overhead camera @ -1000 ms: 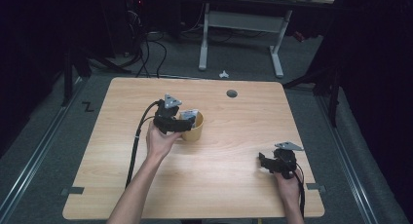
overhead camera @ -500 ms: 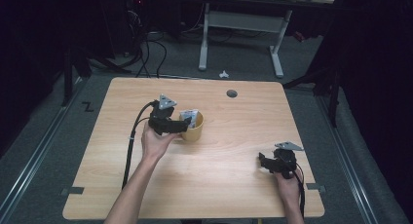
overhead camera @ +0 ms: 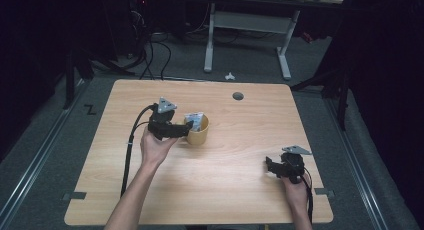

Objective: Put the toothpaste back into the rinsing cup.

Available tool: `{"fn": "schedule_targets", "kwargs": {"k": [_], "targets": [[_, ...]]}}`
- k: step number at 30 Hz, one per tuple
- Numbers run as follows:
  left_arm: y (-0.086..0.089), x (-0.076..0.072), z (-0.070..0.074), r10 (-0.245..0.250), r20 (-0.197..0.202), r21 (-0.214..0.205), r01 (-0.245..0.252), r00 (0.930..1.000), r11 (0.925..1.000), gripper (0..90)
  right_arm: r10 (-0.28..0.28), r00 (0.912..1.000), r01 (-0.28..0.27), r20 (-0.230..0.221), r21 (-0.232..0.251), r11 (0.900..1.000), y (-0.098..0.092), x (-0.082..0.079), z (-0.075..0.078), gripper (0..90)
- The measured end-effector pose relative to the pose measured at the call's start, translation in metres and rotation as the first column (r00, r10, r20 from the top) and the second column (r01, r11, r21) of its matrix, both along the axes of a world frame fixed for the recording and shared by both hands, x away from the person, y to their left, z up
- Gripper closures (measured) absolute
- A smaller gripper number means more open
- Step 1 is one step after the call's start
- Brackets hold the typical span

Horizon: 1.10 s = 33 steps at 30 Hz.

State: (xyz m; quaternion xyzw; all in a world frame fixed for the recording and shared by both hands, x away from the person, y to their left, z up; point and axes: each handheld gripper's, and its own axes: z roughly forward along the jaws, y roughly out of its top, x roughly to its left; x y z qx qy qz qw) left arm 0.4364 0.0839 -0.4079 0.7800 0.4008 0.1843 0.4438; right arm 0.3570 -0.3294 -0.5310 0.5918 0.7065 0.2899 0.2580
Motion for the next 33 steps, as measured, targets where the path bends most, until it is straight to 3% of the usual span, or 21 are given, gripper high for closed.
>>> {"fn": "schedule_targets", "kwargs": {"k": [9, 28, 33], "targets": [[0.011, -0.008, 0.007, 0.014, 0.019, -0.009, -0.014, 0.9997, 0.9999, 20.0, -0.001, 1.0000, 0.001, -0.001, 0.000, 1.0000, 0.000, 0.000, 0.000, 20.6], [0.045, -0.020, 0.009, 0.079, 0.010, -0.042, -0.078, 0.9968, 0.9960, 20.6, 0.000, 1.0000, 0.000, -0.001, 0.000, 1.0000, 0.000, 0.000, 0.000, 20.6], [0.054, -0.024, 0.009, 0.095, 0.007, -0.069, -0.095, 0.9954, 0.9931, 20.6, 0.000, 1.0000, 0.000, -0.001, 0.000, 1.0000, 0.000, 0.000, 0.000, 20.6]]}}
